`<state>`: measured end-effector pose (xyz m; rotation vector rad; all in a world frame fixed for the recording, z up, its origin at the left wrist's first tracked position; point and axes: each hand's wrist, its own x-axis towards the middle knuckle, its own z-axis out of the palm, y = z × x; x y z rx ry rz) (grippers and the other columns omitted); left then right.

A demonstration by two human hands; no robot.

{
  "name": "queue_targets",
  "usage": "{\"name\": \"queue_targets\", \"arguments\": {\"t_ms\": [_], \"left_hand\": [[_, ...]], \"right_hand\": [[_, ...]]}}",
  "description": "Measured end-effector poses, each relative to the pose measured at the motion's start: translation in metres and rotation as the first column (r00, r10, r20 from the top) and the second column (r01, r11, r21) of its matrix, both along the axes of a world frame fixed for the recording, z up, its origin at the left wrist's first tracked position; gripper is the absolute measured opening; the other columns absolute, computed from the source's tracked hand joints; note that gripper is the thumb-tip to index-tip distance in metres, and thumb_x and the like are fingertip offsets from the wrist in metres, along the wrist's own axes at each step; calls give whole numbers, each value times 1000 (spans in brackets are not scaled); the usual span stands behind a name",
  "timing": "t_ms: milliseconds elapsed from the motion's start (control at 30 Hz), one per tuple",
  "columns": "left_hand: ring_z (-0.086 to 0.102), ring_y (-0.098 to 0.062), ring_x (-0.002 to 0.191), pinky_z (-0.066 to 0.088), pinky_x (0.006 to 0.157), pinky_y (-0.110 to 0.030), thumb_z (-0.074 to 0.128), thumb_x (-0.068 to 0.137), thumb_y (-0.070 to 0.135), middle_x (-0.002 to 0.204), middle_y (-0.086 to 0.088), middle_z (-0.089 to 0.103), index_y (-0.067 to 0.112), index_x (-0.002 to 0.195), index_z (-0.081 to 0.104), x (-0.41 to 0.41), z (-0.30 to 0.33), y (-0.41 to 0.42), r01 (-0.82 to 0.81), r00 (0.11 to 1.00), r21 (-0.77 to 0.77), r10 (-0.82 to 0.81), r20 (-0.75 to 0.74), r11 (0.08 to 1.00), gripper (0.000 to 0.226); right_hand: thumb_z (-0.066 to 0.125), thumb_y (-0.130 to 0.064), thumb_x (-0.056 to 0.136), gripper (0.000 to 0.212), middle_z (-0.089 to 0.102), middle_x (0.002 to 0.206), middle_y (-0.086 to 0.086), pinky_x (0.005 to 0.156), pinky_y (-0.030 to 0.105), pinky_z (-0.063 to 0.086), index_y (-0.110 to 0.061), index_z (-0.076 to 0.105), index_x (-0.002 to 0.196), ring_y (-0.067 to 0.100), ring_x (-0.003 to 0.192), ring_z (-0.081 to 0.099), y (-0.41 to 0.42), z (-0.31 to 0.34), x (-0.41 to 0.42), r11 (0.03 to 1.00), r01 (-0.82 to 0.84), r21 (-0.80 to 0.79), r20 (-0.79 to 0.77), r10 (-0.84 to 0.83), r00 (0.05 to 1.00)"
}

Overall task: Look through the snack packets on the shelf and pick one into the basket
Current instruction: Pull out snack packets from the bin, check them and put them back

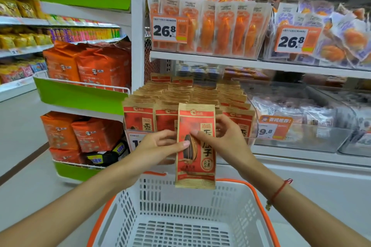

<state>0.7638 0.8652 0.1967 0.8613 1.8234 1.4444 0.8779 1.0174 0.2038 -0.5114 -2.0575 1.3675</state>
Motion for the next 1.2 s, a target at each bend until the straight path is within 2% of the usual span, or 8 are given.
{"name": "queue_targets", "arguments": {"t_ms": [100,200,400,500,733,867,967,1200], "left_hand": [[67,-4,104,46,100,-37,72,78,48,105,16,73,38,115,63,-3,-1,-1,34,999,-79,-36,-17,996,39],[68,-3,101,51,89,-30,71,82,44,106,14,73,36,120,61,-4,0,-1,73,997,-91,-72,19,993,40],[67,-4,105,55,85,-29,68,83,40,111,10,73,30,124,58,-8,0,-5,134,990,-100,-129,56,986,43],[67,-7,106,55,89,-34,68,83,40,110,7,73,27,121,61,-8,1,-5,147,987,-90,-140,82,985,41],[67,-7,106,54,90,-33,67,84,40,112,9,72,30,122,61,-6,1,-6,157,986,-45,-155,58,987,40],[66,-1,103,50,93,-28,69,78,42,109,12,72,30,115,67,-4,0,-6,62,997,41,-60,-48,997,39],[66,3,99,54,81,-20,68,82,37,106,13,72,29,113,67,-1,1,-6,-13,999,132,19,-50,991,32],[69,-7,99,56,85,-30,67,86,32,108,6,74,26,113,67,-5,9,-7,-228,973,290,227,38,929,28]], "right_hand": [[81,-29,75,40,74,97,-6,77,26,58,-17,65,109,6,87,71,2,-4,-2,999,-1,-45,9,1,1000],[72,-29,84,29,75,94,-3,72,25,59,-13,69,108,8,83,72,3,-4,-4,999,5,-42,17,-4,1000],[50,-38,97,45,69,62,3,58,31,52,-5,59,67,17,61,69,6,4,-1,999,50,14,47,-50,998],[53,-34,96,46,72,69,11,64,47,56,7,64,78,22,64,71,4,5,1,993,65,96,-3,-65,998],[53,-42,91,47,69,63,6,52,48,54,0,62,71,21,59,69,-1,4,1,961,113,252,-144,-78,987],[50,-48,88,52,72,72,9,54,50,55,3,63,82,23,66,71,2,3,-1,973,89,212,-111,-67,992],[55,-46,83,36,76,85,0,64,34,60,-15,67,97,13,77,73,0,2,0,990,-82,111,-24,85,996],[66,-34,82,48,71,110,-4,86,31,58,-21,51,126,9,98,69,-4,2,2,955,-287,74,114,277,954]]}}
